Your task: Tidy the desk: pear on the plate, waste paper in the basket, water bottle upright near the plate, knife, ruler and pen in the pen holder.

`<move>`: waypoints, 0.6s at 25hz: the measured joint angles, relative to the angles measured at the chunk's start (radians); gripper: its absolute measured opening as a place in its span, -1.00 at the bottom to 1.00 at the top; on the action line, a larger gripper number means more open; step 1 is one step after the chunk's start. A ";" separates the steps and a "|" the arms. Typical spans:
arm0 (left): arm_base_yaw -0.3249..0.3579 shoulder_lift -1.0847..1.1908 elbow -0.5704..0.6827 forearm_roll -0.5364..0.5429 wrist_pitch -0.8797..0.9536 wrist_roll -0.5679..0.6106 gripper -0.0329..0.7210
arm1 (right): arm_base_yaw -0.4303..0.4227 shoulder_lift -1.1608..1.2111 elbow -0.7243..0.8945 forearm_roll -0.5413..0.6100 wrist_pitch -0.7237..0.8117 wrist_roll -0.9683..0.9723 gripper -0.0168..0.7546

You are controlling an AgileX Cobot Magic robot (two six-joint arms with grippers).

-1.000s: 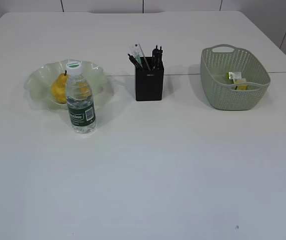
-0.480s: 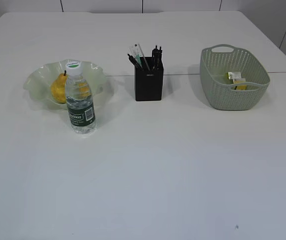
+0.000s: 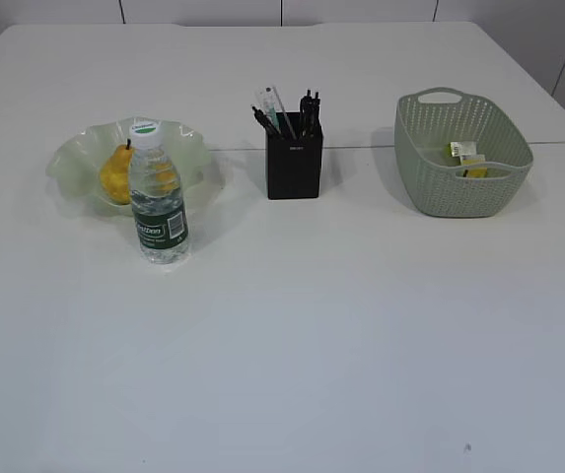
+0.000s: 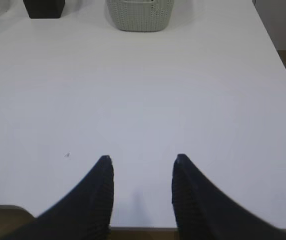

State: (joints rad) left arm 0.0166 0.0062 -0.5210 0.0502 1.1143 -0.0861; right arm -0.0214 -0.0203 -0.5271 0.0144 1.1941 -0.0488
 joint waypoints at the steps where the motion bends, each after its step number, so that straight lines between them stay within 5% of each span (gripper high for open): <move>1: 0.000 0.000 0.000 0.000 0.000 0.000 0.30 | 0.000 0.000 0.009 0.000 -0.015 0.000 -0.20; 15: 0.000 0.000 0.002 0.000 -0.002 0.000 0.32 | 0.000 0.000 0.024 -0.027 -0.036 0.019 -0.12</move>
State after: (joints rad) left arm 0.0166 0.0062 -0.5194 0.0502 1.1121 -0.0861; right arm -0.0214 -0.0203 -0.5032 -0.0124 1.1583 -0.0300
